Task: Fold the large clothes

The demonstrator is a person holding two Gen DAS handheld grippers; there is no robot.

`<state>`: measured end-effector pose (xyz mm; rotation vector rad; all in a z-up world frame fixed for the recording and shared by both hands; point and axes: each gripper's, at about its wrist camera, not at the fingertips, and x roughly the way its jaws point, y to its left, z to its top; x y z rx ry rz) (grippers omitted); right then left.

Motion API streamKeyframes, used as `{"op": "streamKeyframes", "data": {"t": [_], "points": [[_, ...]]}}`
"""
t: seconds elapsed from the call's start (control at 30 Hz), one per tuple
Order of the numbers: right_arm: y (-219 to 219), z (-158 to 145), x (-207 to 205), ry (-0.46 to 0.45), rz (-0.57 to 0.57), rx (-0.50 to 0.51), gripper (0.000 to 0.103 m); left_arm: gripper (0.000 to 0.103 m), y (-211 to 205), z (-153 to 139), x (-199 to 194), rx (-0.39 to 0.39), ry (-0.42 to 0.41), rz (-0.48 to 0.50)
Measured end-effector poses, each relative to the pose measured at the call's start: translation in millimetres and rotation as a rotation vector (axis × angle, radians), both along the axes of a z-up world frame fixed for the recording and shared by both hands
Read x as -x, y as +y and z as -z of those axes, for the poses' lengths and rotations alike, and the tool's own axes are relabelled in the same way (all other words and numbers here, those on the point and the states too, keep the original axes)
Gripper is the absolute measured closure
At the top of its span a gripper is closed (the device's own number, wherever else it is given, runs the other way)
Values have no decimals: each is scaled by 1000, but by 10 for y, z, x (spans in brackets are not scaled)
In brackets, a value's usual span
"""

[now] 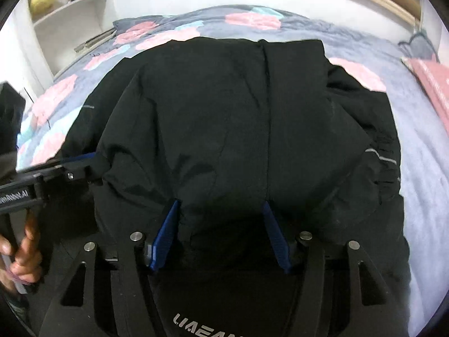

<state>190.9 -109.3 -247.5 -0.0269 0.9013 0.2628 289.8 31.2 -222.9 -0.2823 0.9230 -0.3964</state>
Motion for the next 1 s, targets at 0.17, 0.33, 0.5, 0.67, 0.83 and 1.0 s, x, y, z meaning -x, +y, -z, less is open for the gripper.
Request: {"op": "streamKeyframes", "data": {"t": [0.17,0.33,0.5,0.67,0.83,1.0], "points": [[-147,-305,21,27,-31,-67,40,47,2,-485,126,12,-49,43],[-319,-915,-217,-84,-11,-127,40,45,-52,-1060,-223,43,-115,13],[-258,-859,-911,-85,-31,-152,39,45,-188,-660,-880,25,-30,-22],[-149,23,-1245,22,-99,20,41,46,8,77,-1071,82,52,-45],[-358,167,-1109,-73,-92,-115,41,46,-27,113,-945,39,-30,-11],[-343,66,-1060,-41,-62,-95,40,46,-1,-62,-777,33,-55,-36]]}}
